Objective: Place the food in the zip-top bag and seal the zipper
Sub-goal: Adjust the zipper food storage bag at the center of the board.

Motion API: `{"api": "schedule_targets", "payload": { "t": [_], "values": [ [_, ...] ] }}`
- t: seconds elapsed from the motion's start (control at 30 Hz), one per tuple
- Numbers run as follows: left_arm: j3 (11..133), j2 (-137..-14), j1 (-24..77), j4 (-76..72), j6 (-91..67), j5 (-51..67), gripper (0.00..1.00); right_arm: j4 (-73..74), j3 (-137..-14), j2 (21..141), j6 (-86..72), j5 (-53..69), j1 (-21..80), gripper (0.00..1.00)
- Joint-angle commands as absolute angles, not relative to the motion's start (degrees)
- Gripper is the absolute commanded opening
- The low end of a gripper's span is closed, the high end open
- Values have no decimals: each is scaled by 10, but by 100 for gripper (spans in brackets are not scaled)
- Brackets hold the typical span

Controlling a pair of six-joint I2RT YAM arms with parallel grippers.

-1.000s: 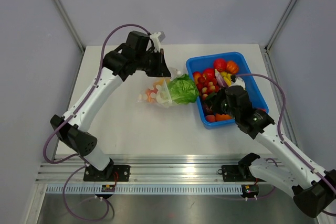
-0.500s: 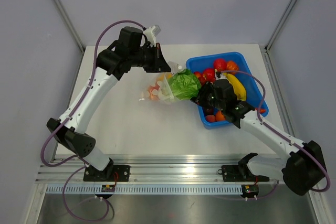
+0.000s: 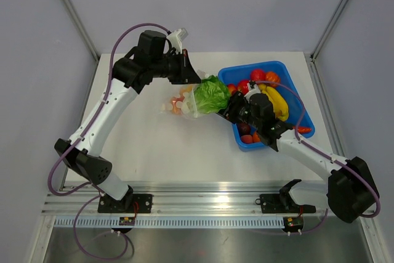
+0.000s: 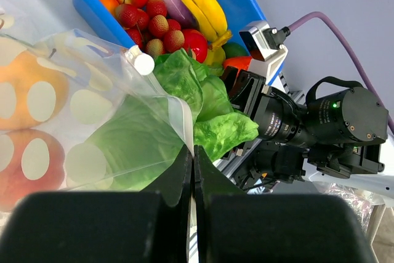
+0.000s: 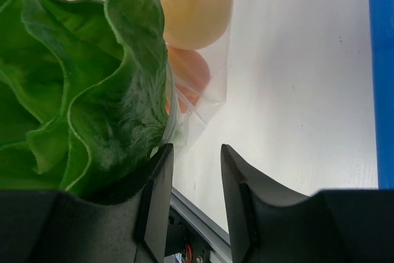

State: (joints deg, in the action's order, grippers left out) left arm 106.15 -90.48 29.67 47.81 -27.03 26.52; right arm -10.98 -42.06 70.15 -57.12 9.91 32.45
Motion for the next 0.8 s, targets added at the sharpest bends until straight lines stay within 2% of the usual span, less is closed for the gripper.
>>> {"api": "schedule_targets", "payload": {
  "t": [0.0, 0.27, 0.77],
  "values": [
    [1067, -884, 295, 435, -276, 296, 0, -172, -427, 701, -585, 119, 323, 43],
    [1067, -881, 294, 441, -271, 288, 0, -115, -417, 671, -587, 71, 323, 38],
    [1052, -886, 294, 433, -275, 285, 0, -80, -395, 604, -592, 30, 323, 38]
  ]
}}
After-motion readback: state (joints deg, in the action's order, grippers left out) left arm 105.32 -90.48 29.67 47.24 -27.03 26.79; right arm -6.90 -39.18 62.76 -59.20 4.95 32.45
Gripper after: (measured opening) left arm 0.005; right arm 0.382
